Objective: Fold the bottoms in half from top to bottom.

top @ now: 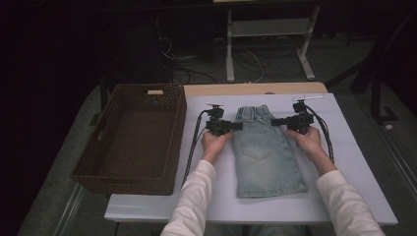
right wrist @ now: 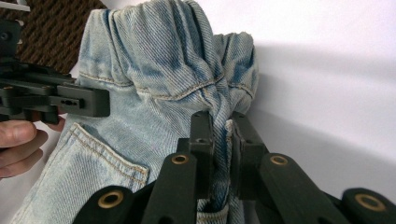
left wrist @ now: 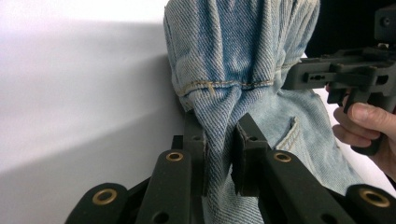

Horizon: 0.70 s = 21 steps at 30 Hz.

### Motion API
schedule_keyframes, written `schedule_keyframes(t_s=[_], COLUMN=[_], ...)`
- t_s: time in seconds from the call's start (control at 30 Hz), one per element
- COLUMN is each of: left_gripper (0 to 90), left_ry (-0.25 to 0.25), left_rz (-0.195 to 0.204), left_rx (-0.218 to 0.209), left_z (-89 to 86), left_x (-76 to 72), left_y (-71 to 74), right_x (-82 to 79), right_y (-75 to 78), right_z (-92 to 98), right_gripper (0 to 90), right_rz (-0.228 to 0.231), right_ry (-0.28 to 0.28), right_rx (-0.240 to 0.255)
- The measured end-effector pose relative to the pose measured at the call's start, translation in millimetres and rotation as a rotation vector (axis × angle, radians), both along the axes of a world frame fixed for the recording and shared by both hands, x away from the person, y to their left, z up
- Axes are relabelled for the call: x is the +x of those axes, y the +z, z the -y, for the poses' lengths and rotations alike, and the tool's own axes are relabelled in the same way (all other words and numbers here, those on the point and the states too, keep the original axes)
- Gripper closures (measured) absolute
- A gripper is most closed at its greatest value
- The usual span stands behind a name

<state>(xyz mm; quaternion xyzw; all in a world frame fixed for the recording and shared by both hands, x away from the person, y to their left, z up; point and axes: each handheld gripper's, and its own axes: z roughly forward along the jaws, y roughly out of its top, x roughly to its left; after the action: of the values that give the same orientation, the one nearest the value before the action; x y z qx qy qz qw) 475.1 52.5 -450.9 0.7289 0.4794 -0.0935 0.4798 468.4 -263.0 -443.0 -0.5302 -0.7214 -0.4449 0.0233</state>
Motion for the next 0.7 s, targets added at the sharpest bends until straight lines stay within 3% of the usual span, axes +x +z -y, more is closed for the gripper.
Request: schedule_keyframes(t_s=[0.13, 0.3, 0.53, 0.7], left_gripper=[77.5, 77.5, 77.2, 77.2], left_ry=[-0.002, -0.008, -0.017, -0.022], left_rz=[0.019, 0.062, 0.093, 0.160], left_rx=[-0.009, -0.017, 0.010, 0.016], left_z=[1.8, 4.3, 7.8, 9.9], left_x=[3.3, 3.8, -0.7, -8.0], left_y=[7.9, 17.1, 17.5, 20.0], right_x=[-0.2, -0.5, -5.7, -10.8], right_y=[8.8, 17.7, 11.2, 9.3], right_z=[0.8, 6.2, 10.1, 14.5], right_gripper=[80.4, 80.5, 80.5, 80.6], right_rz=[0.028, 0.068, 0.080, 0.102], right_ry=[-0.012, -0.008, -0.014, -0.005], right_rx=[-0.015, 0.015, 0.038, 0.069])
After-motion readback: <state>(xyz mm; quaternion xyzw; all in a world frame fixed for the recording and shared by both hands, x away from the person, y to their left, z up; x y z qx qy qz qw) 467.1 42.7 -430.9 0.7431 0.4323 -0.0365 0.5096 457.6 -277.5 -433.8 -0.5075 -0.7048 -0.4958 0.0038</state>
